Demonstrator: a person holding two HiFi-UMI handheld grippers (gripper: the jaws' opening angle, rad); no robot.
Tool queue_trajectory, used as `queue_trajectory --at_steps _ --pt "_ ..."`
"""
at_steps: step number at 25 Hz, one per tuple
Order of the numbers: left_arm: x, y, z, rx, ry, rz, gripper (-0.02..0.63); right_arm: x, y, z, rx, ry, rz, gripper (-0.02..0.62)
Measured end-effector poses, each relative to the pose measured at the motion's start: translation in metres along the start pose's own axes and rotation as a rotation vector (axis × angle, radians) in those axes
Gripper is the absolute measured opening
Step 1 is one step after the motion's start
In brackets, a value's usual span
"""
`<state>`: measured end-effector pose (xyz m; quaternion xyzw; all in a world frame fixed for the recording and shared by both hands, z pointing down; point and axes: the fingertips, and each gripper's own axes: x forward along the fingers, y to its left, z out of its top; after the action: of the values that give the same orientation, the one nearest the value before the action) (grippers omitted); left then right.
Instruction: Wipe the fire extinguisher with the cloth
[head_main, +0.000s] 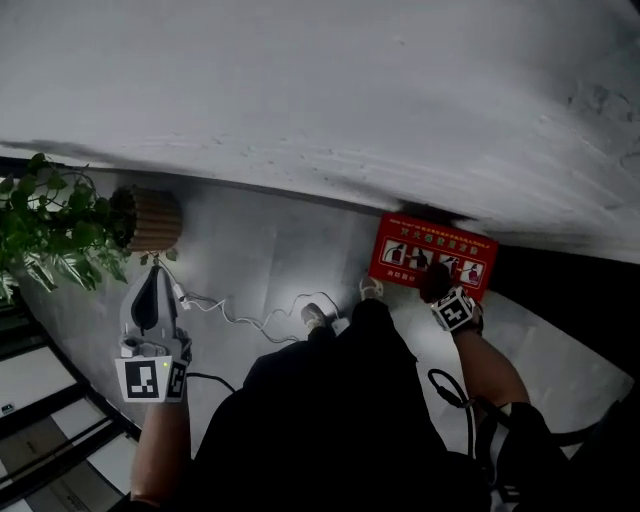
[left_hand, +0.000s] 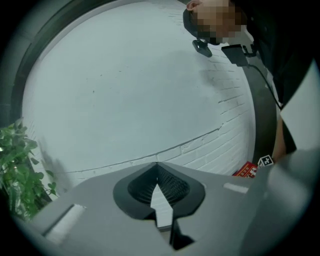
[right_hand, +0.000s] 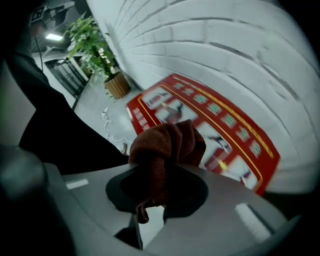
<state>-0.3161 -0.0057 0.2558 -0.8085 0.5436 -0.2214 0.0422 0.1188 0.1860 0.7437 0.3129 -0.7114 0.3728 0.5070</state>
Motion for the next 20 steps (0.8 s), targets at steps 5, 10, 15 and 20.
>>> queue_trajectory --at_steps 5,10,15,20 --pt "0.035 -0.044 0.000 -0.034 -0.003 -0.107 -0.002 -0.034 -0.052 -0.130 0.297 0.186 -0.078 0.072" --pt "0.041 -0.056 -0.010 -0.050 0.009 -0.127 -0.002 -0.072 -0.087 -0.121 0.351 0.030 -0.177 0.074" --pt "0.022 -0.032 -0.027 -0.074 0.045 -0.041 -0.002 -0.075 -0.046 0.083 -0.114 -0.238 -0.060 0.074" --pt "-0.013 -0.010 -0.043 -0.065 0.119 0.058 -0.002 -0.012 -0.006 0.232 -0.311 -0.219 0.043 0.075"
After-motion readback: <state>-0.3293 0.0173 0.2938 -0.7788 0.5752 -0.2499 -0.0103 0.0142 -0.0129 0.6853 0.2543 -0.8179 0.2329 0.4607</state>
